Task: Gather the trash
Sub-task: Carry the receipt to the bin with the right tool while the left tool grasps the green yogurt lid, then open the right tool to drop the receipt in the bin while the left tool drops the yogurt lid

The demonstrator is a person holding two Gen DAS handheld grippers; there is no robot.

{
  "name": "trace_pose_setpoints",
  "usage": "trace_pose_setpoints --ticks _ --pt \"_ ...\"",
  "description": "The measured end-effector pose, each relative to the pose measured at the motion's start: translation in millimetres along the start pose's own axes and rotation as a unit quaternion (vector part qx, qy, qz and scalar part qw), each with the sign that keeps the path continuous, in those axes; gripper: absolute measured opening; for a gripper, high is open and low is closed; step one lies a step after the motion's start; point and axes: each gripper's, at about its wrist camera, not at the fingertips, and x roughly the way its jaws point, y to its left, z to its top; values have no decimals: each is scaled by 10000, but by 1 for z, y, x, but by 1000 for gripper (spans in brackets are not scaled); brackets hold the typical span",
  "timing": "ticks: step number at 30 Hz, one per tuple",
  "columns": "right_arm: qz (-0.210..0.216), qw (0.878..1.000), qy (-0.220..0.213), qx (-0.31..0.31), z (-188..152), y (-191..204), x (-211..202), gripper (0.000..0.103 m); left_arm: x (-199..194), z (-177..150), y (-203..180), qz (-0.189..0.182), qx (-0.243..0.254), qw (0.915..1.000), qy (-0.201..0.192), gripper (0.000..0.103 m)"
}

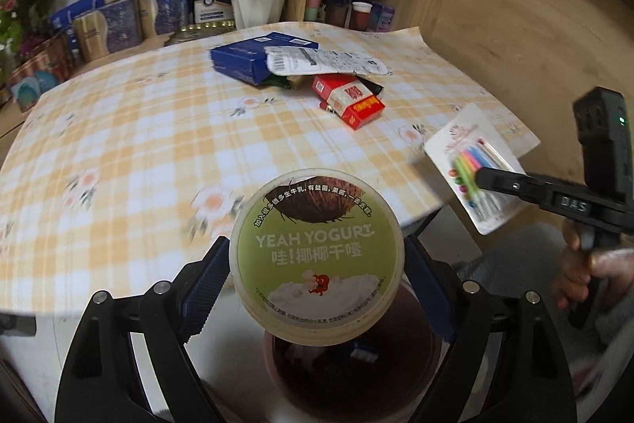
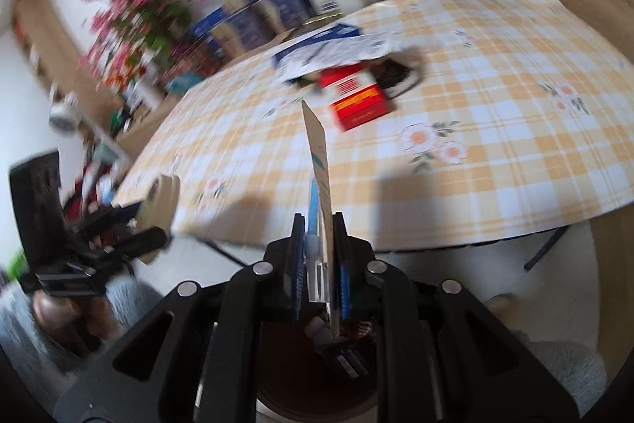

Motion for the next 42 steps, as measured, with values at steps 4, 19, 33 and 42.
trace_pose_setpoints --ticks 4,19,33,42 --pt "242 9987 296 -348 -18 22 8 17 -17 -33 5 -48 -85 10000 9 84" --pt "-351 9784 2005 -355 -80 34 91 17 -13 -66 4 -152 -301 9993 -144 84" --pt "-848 9690 2318 -125 -85 22 103 20 -5 -68 9 -188 -448 9988 -2 84" --pt "-812 9748 2075 -64 -79 19 95 33 2 -70 10 -128 -477 9987 110 84"
